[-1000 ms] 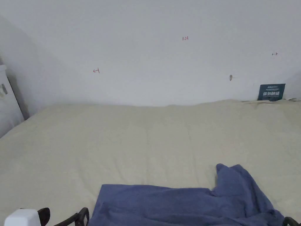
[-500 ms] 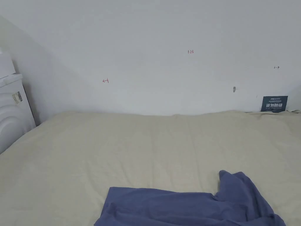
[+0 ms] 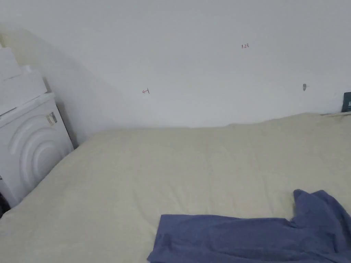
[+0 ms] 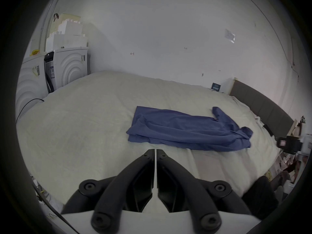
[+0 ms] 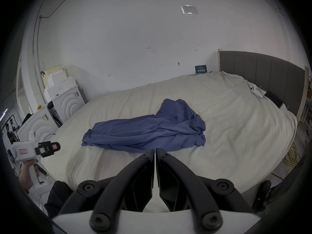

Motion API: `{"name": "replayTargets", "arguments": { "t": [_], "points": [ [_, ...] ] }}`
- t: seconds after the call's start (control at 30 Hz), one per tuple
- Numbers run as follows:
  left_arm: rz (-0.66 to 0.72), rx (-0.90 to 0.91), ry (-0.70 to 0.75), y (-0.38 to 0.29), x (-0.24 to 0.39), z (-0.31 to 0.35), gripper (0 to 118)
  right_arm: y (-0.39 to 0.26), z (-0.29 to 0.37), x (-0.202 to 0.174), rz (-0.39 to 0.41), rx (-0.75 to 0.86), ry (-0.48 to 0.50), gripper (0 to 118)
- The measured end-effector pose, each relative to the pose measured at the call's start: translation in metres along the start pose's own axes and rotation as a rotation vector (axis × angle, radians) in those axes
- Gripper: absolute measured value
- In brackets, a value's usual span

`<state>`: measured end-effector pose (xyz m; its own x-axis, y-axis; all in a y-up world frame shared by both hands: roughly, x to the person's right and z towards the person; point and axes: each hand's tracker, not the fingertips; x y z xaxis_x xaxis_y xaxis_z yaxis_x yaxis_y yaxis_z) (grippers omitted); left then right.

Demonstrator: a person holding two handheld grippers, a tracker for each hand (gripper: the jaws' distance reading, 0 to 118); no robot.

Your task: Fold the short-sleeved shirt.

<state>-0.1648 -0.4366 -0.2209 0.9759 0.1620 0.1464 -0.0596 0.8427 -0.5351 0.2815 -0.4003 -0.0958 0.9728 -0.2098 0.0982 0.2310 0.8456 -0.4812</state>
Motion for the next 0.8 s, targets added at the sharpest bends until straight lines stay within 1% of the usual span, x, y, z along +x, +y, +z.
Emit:
{"name": "replayTargets", "arguments": {
  "t": [0.07,0.1,0.23,0.33,0.4,0.5,0.53,0.57,0.6,0.63,0.67,0.7,0.73,0.77,0.8],
  "points": [
    [-0.023,-0.008,0.051,0.000,-0.003,-0.027,73,-0.001,-0.003,0.003,-0.009,-0.012,-0.009,3],
    [-0.026,-0.014,0.042,0.001,-0.006,-0.042,78,-0.002,-0.004,0.006,-0.011,-0.021,-0.012,3],
    [0.012,-0.069,0.018,0.006,-0.015,-0.093,78,-0.003,-0.008,0.013,-0.019,-0.047,-0.033,3],
    [0.009,-0.088,0.033,0.008,-0.018,-0.126,78,-0.003,-0.010,0.018,-0.019,-0.064,-0.056,3],
    [0.003,-0.132,0.065,0.009,-0.021,-0.146,78,-0.003,-0.012,0.022,-0.023,-0.074,-0.071,3],
    [0.002,-0.145,0.066,0.011,-0.023,-0.162,78,-0.004,-0.015,0.027,-0.028,-0.090,-0.092,3],
    [0.007,-0.149,0.066,0.012,-0.021,-0.166,77,-0.005,-0.017,0.029,-0.029,-0.099,-0.098,3],
    [0.005,-0.161,0.064,0.012,-0.020,-0.171,73,-0.005,-0.020,0.030,-0.031,-0.105,-0.103,3],
    [-0.017,-0.201,0.066,0.010,-0.019,-0.177,66,-0.006,-0.023,0.031,-0.034,-0.113,-0.107,3],
    [-0.051,-0.218,0.097,0.010,-0.014,-0.179,59,-0.007,-0.026,0.032,-0.039,-0.119,-0.105,3],
    [-0.062,-0.197,0.090,0.011,-0.010,-0.178,43,-0.007,-0.028,0.033,-0.042,-0.124,-0.103,3],
    [-0.097,-0.199,0.039,0.012,-0.005,-0.178,26,-0.007,-0.031,0.033,-0.043,-0.127,-0.100,3],
    [-0.120,-0.215,0.011,0.012,-0.002,-0.177,20,-0.007,-0.035,0.032,-0.042,-0.130,-0.098,4],
    [-0.121,-0.220,0.044,0.010,0.001,-0.178,19,-0.005,-0.038,0.031,-0.039,-0.134,-0.099,8],
    [-0.129,-0.232,0.071,0.010,0.004,-0.182,19,-0.003,-0.042,0.030,-0.035,-0.131,-0.104,16]
  ]
}}
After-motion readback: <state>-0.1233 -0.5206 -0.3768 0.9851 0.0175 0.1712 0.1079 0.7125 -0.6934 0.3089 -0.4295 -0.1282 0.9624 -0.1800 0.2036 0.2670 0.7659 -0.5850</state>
